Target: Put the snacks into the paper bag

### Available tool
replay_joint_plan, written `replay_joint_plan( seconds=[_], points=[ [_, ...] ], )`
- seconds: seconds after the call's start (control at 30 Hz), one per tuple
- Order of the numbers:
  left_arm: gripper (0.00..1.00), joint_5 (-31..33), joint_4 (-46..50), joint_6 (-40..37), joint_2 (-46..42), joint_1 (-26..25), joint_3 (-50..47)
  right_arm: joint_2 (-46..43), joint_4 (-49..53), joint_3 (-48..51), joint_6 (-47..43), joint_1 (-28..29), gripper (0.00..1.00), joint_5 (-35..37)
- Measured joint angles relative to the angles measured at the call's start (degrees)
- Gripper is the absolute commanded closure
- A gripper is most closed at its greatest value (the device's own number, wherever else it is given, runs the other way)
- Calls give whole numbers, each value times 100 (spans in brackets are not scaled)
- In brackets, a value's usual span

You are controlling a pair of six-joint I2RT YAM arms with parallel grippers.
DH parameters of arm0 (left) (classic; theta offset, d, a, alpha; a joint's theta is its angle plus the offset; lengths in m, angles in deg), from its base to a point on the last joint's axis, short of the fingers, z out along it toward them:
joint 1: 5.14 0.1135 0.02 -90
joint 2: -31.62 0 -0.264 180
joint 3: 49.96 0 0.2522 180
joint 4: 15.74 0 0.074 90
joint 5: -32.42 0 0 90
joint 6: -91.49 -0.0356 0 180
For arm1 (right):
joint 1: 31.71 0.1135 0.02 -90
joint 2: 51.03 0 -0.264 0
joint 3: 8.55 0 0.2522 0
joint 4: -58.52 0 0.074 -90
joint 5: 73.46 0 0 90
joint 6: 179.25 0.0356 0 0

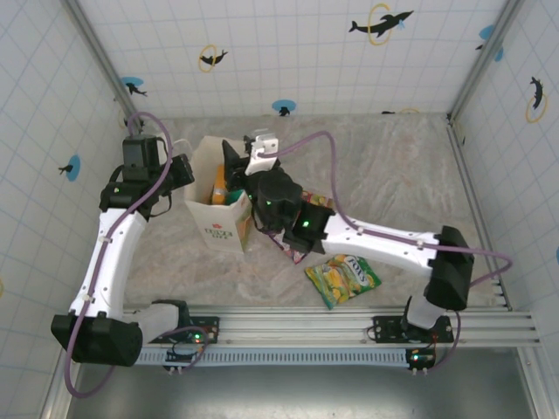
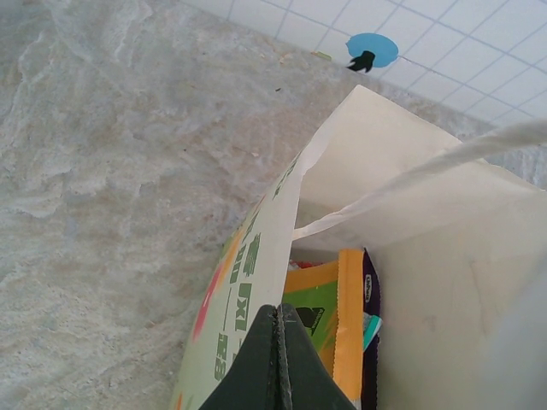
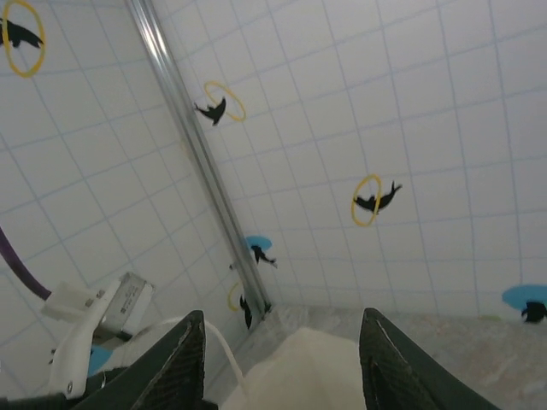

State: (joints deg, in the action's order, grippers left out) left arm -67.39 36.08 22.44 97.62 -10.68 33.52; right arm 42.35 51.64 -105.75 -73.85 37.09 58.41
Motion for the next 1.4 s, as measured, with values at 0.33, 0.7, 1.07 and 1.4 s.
replay_joint_plan(
  seconds=[0.33, 0.7, 1.07, 1.4],
  points=[
    [100, 22, 2, -13, 0, 0, 0, -612, 2009, 450, 2127, -1814, 49, -2599],
    [100, 17, 0, -13, 0, 0, 0, 111, 2253, 496, 2876, -1867, 50, -3919],
    [100, -24, 0, -15, 4, 0, 0, 439, 2732, -103, 2778, -1580, 50, -3941],
    [100, -31, -4, -15, 15, 0, 0, 442, 3071, -256, 2575, -1294, 51, -3532]
  ],
)
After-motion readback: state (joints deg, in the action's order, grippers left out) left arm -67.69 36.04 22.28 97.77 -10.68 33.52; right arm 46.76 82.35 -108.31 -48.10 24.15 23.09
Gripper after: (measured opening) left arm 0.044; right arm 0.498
